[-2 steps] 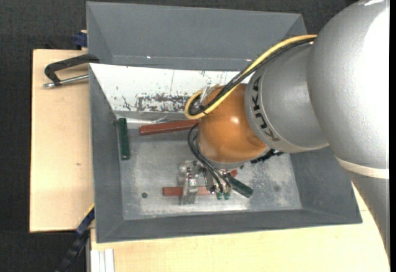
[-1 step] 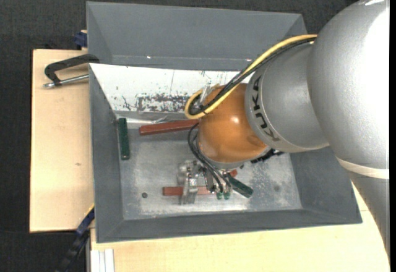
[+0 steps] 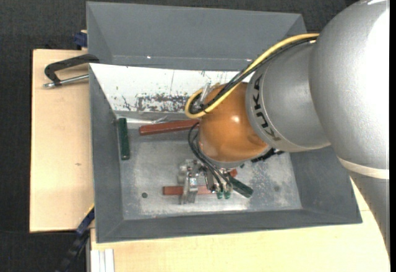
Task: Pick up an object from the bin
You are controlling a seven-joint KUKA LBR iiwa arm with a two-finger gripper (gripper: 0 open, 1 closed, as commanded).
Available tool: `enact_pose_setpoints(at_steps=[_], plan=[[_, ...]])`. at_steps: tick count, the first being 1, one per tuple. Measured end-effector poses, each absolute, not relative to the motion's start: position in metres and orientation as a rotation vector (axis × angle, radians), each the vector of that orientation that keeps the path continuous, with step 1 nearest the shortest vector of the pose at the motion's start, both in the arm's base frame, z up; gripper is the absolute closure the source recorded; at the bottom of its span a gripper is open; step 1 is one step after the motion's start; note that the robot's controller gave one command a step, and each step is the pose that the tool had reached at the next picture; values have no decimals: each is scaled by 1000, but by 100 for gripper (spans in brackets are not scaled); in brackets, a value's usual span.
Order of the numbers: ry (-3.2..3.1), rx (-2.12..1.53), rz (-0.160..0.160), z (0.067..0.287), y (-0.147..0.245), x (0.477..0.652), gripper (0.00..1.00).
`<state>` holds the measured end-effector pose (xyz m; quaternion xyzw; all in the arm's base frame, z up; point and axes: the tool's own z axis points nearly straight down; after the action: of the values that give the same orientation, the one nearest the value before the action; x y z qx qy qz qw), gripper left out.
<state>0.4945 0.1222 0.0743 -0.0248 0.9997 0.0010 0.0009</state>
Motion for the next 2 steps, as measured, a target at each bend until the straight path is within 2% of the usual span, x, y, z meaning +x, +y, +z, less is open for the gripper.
enact_pose_setpoints(at_steps=[2], plan=[[3137,-77,4,80,122,495,100]])
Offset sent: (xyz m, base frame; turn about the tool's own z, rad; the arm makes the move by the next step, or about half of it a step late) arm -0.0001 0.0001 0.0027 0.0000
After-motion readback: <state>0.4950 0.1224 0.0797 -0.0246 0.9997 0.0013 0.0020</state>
